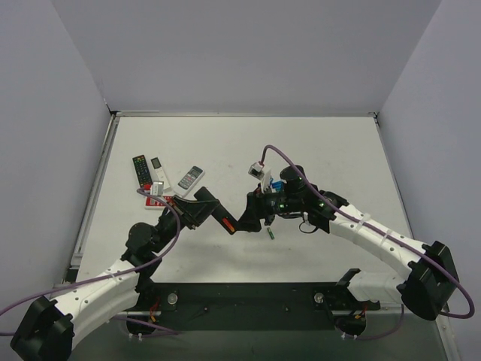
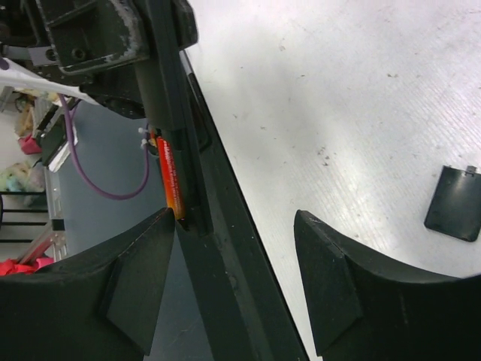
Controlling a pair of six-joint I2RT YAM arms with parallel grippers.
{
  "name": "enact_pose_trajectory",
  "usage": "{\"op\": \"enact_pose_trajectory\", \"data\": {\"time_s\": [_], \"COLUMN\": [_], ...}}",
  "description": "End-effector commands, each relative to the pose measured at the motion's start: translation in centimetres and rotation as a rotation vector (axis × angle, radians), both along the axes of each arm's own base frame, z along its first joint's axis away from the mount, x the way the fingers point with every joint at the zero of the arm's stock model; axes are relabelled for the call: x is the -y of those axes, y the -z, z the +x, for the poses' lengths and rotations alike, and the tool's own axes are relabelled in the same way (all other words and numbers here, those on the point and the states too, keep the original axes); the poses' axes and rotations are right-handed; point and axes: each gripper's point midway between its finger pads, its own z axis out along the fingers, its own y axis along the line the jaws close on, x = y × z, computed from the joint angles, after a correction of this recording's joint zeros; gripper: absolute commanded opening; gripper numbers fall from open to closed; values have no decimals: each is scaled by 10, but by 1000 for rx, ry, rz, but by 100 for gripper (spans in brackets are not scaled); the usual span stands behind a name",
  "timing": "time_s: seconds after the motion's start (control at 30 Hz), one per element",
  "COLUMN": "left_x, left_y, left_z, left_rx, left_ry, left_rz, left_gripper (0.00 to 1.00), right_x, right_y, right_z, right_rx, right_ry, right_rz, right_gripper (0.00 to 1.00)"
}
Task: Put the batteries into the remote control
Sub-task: Load the battery into the remote control.
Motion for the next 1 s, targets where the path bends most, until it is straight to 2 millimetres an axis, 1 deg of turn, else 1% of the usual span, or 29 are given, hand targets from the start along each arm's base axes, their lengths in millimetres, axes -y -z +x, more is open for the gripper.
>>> {"op": "enact_pose_trajectory", "data": {"time_s": [0.0, 0.2, 0.5, 0.7, 0.83, 0.87, 0.93, 0.97], "left_x": [-2, -3, -3, -3, -3, -3, -3, -3], "left_y": [-46, -49, -57, -58, -60, -61, -63, -63], "left_z": [-8, -7, -8, -7, -8, -8, -8, -9], "left_rx": [126, 121, 126, 124, 125, 125, 126, 127], "left_ry": [19, 22, 25, 24, 30, 31, 35, 37], "left_rz": [-88, -105, -130, -136, -145, -147, -158, -159], "left_gripper": [0, 0, 0, 0, 0, 0, 0, 0], "right_x": [-11, -13, -15, -18, -18, -18, -19, -19], "right_y": [-25, -32, -26, -22, -18, -17, -15, -14], "right_z": [-10, -10, -14, -17, -15, -15, -14, -14], "right_rx": [0, -14, -41, -55, -54, -58, -61, -65], "right_ry": [-88, -100, -133, -155, -149, -149, -147, -143], "right_rz": [132, 179, 174, 167, 159, 156, 154, 150], "right_gripper": [59, 57, 52, 49, 42, 38, 34, 27]}}
